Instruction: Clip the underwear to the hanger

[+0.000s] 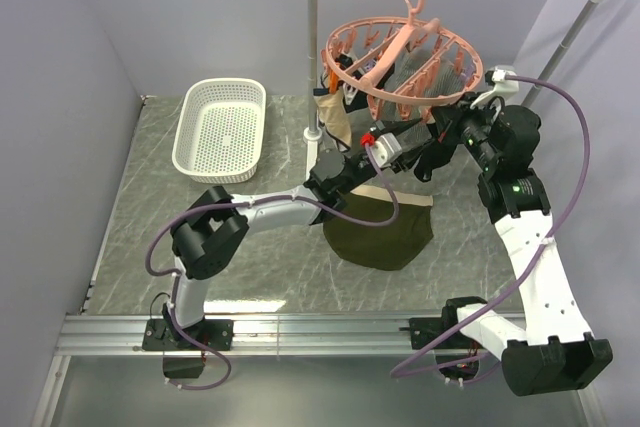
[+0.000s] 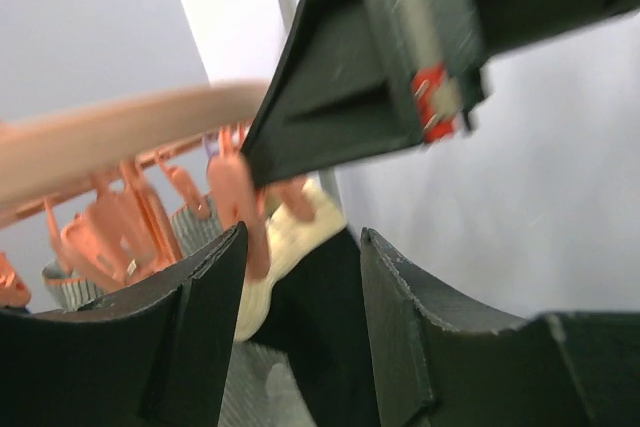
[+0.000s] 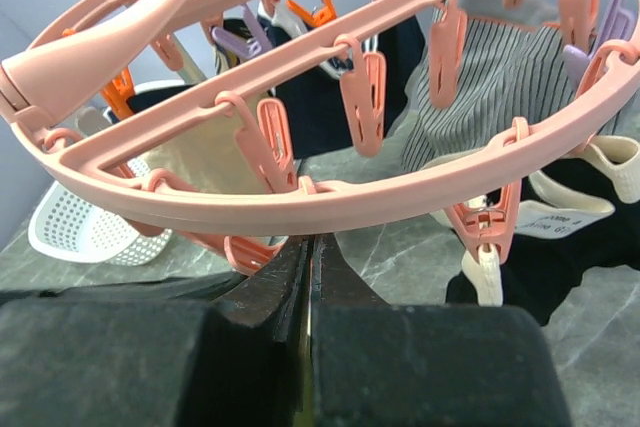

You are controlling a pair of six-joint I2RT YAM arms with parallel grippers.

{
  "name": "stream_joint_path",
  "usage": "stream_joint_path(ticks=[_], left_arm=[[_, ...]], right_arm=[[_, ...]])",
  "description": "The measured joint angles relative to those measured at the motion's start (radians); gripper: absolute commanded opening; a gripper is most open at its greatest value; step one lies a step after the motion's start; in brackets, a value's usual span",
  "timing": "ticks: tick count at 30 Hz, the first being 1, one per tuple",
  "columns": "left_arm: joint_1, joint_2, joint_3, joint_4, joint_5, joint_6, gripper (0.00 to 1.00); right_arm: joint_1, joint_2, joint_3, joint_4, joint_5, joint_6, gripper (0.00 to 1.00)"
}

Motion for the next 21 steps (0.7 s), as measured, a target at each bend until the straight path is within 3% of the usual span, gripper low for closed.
stream_joint_path(ticks=[14,21], left_arm=[[0.024,0.068,0.093,-0.042,-0.031,-0.01,0.49],[0.033,0.084,0.119,-0.061,-0.04,-0.043,0.26]], right_arm=[[0.0,-0.021,-0.002,-0.002,-0.006,-0.007,0.0],[0.0,-0.044,-0.03,0.019,-0.043,-0.006,0.0]])
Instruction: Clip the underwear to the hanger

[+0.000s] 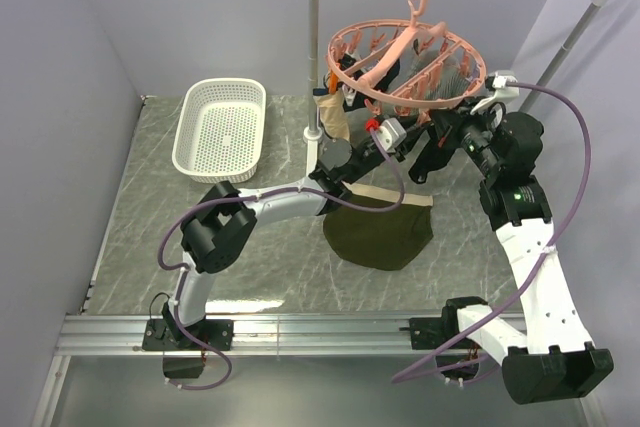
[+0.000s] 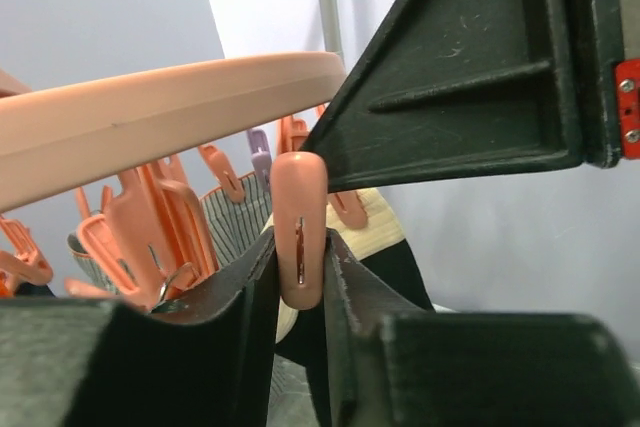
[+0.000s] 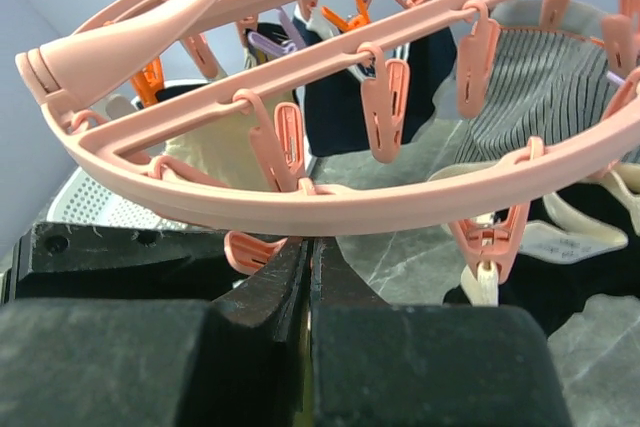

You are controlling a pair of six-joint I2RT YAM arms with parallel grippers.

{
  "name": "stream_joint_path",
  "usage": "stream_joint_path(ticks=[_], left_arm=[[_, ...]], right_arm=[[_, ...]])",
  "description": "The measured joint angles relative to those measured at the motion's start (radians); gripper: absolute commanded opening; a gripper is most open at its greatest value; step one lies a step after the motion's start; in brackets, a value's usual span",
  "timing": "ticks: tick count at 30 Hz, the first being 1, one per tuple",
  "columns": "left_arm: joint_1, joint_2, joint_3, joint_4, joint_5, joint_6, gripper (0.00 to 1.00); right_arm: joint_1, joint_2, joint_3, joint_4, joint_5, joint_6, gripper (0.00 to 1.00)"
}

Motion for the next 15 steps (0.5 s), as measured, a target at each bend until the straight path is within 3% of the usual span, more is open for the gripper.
stream_joint_path(ticks=[4,15], left_arm=[[0.002,0.0,0.0,-0.005,0.003,-0.028,0.17],[0.034,0.0,0.0,-0.021,-0.005,-0.074,0.14]], right_arm=[[0.0,-0.016,-0.023,0.021,-0.021,0.003,0.35],[-0.016,-0.096,-0.073,0.015,-0.085,-0.072,0.5]])
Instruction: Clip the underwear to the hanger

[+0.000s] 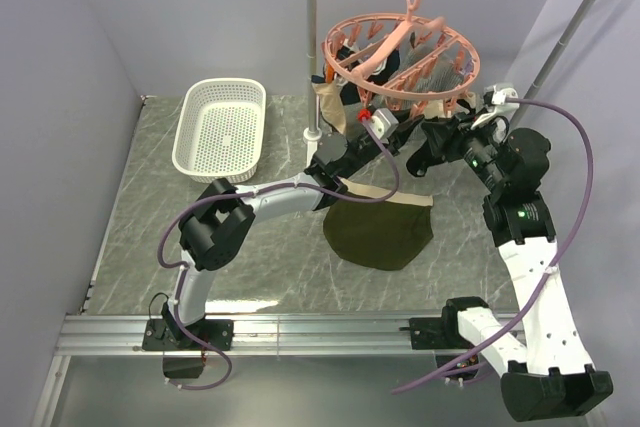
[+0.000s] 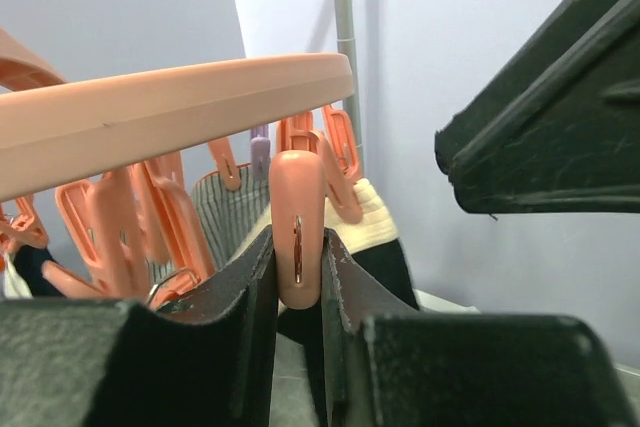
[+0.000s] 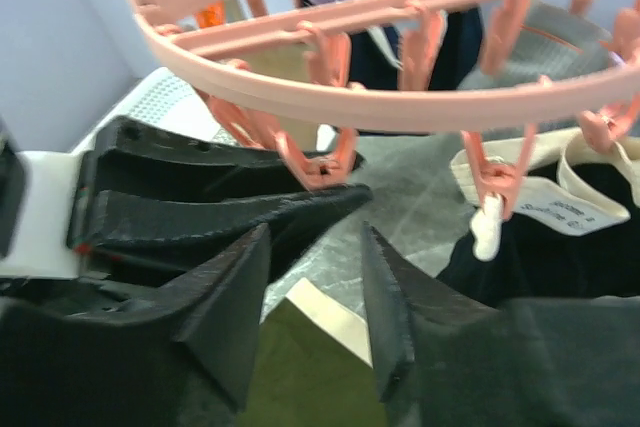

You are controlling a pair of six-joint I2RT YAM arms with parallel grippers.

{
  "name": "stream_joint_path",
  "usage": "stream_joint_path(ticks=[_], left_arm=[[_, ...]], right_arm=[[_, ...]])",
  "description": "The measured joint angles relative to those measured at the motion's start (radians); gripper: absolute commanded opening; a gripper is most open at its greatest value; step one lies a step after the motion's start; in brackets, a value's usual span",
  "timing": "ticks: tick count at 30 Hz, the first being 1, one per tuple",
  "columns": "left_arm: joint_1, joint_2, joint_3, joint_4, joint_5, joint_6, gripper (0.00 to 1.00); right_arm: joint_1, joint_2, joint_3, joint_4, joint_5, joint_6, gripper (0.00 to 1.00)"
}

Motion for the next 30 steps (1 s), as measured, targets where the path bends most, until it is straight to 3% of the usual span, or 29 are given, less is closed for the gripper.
stream_joint_path(ticks=[9,30], left_arm=[[0.0,0.0,-0.007,0.019,0.033,-0.026,0.13],[0.001,0.0,-0.007,0.034,0.067,-0.083,0.12]], right_arm=[[-0.009,-0.007,-0.106,0.164,-0.083,0.029,0.54],[-0.009,0.049,-0.18,0.452,-0.07,0.11,0.54]])
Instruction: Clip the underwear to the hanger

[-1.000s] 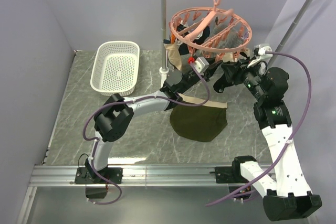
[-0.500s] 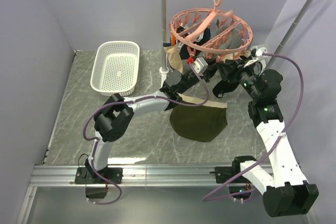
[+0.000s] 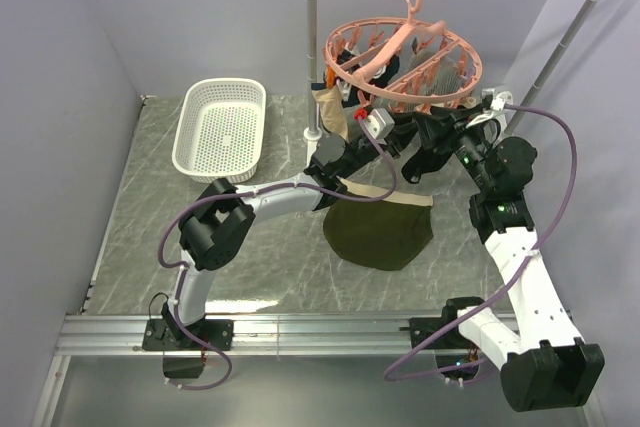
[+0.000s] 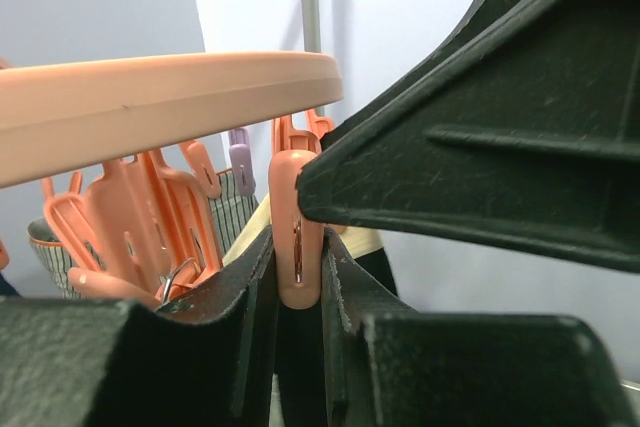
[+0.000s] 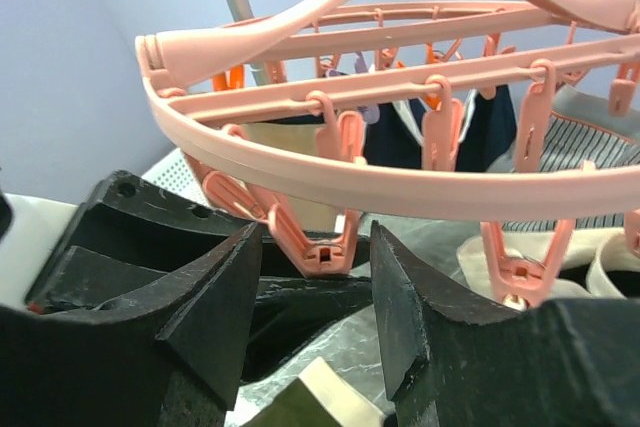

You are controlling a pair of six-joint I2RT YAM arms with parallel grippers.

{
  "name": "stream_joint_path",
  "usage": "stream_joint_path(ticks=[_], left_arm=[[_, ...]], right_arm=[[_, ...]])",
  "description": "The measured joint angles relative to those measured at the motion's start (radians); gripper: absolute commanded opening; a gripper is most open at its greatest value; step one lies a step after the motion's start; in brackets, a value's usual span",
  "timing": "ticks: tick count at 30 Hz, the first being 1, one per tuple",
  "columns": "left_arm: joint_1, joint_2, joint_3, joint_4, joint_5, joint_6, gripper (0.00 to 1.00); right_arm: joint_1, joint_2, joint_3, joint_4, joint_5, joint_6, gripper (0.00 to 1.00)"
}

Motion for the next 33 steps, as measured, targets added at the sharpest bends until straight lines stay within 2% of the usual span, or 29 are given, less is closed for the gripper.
stream_joint_path(ticks=[13,16,19,20,24,28,31,33], left_arm=[[0.0,0.0,0.0,-0.004,0.007,-0.018,0.12],[0.0,0.0,0.0,-0.005,0.01,-0.018,0.12],[0.0,0.0,0.0,-0.008,0.01,-0.018,0.13],[0.0,0.0,0.0,-0.008,0.01,-0.018,0.15],[0.0,0.0,0.0,-0.01,0.01,-0.019,0.26],[-0.003,0.0,-0.001,-0.016,0.027,-0.018,0.44],[-0.013,-0.007,-0.019,-0.022,0.04,-0.016,0.57],[-0.017,-0.017,-0.043,-0.029,0.045,-0.016,0.6]], right_arm=[[0.013,0.017,-0.039,0.103,0.039,0.019,0.5],[0.016,0.017,-0.049,0.13,0.043,0.026,0.45],[0.019,0.017,-0.06,0.153,0.054,0.031,0.34],[0.019,0.017,-0.062,0.157,0.058,0.035,0.26],[0.018,0.017,-0.063,0.164,0.068,0.044,0.13],[0.018,0.017,-0.063,0.167,0.068,0.047,0.03],[0.018,0.017,-0.063,0.166,0.068,0.047,0.0],[0.018,0.017,-0.063,0.165,0.068,0.047,0.0]])
